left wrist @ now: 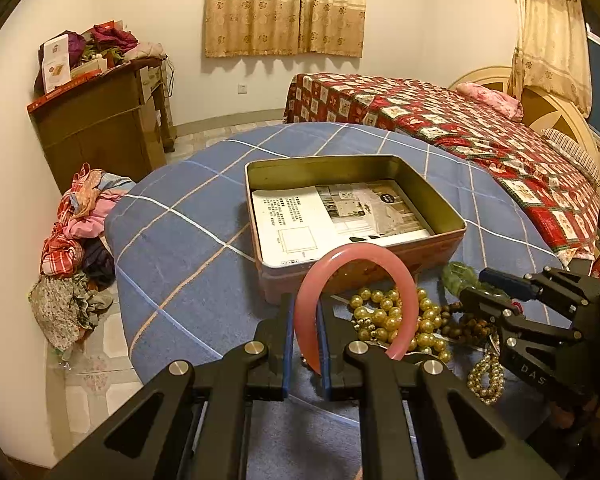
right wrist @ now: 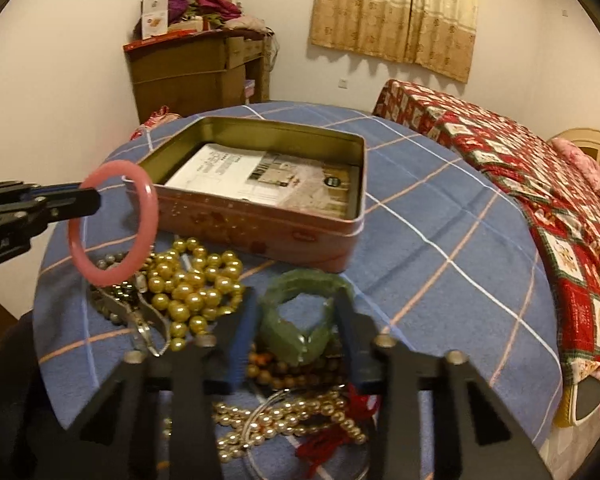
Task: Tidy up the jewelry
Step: 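Carry both bangles into the tin box and open both grippers to release them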
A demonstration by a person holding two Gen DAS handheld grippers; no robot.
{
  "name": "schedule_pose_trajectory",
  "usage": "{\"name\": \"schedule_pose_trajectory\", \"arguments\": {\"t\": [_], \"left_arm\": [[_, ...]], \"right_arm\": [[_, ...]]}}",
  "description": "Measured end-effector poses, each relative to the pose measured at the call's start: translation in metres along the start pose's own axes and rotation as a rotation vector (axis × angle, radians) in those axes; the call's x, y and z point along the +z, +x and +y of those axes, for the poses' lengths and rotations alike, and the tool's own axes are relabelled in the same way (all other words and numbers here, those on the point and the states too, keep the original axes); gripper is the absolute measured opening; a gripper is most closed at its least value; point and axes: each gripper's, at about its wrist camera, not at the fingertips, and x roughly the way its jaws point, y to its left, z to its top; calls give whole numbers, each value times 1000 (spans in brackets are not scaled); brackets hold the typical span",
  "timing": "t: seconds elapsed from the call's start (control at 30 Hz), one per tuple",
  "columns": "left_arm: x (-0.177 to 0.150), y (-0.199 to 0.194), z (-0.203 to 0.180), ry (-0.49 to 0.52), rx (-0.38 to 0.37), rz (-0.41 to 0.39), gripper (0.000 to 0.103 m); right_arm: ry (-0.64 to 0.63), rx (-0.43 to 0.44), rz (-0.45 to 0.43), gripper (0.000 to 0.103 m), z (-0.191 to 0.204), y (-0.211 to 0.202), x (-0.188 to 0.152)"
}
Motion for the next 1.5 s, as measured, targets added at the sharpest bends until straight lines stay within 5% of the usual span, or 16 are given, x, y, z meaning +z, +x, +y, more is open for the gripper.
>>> {"name": "schedule_pose_trajectory", "arguments": {"t": [0.23,0.83,1.5], "left_arm": [[1,-3,-2,4,-7,-4,10],[36,-14,-1,35,16,-69,10],[92,59,14,86,125,-14,10]], "right_arm": [[13,12,-26,16,-6,-6,-1],[18,32,-164,15,-14,-38,27],[-16,18,-159,15,-21,14,91]]}}
